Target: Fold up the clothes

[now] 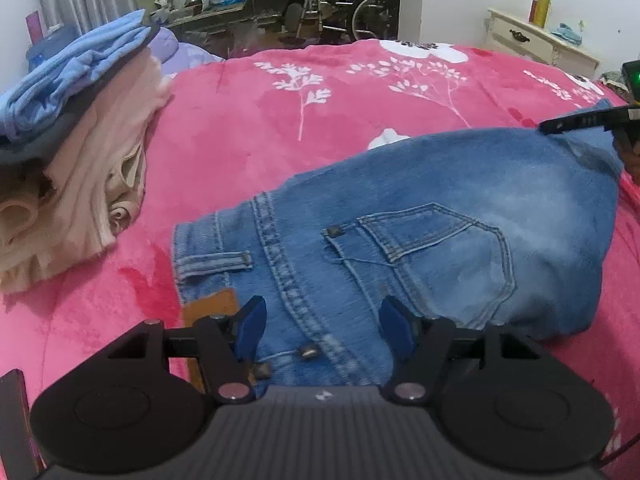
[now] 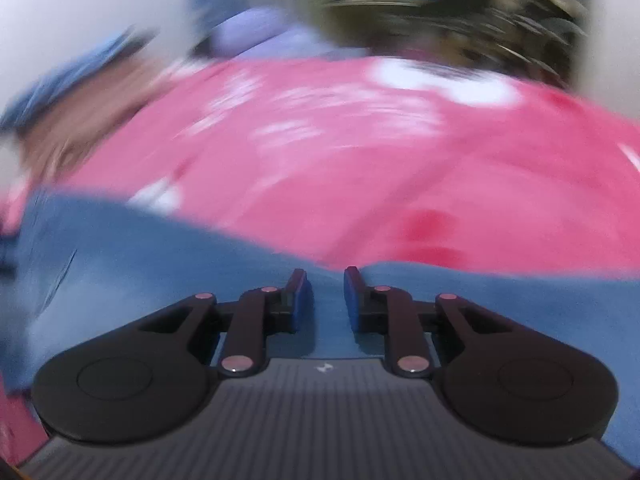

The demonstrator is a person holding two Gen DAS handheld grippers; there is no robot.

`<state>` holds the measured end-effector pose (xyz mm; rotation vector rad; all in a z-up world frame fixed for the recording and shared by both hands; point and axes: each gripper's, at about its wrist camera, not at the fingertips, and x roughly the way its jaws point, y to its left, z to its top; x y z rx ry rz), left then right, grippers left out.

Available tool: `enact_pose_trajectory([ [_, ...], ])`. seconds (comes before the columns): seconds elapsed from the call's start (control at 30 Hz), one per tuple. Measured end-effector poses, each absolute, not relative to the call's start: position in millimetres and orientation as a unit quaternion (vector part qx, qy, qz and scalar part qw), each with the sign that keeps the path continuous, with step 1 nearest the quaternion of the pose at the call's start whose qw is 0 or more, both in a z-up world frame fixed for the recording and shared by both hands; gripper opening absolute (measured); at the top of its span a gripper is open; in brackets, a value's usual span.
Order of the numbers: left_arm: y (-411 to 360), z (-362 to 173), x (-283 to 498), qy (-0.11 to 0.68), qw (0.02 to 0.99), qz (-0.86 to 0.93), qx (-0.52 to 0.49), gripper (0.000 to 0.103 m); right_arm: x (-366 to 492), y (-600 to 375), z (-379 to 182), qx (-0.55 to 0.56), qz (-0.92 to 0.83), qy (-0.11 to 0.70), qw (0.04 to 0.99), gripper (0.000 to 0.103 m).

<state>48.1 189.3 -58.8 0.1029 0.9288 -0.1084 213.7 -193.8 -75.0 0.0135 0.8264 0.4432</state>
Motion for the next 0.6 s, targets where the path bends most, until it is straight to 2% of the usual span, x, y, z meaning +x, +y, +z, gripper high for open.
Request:
enact_pose_trajectory([
  [0.1, 195, -59, 47, 0.443, 0.893, -0.066, 0.047, 0.062, 222, -255, -76, 0.055, 0.093, 0.403, 0.909, 0.023],
  [0.47, 190, -59, 33, 0.419, 0.891, -0.113, 0.133, 0.063, 131, -123, -31, -0.003, 0.359, 0.366, 0.859, 0.021],
  [0.6, 191, -60, 27, 0.407, 0.89, -0.129, 0.161, 0.063, 89, -47, -51, -0.095, 0.493, 0.376, 0.779, 0.021],
])
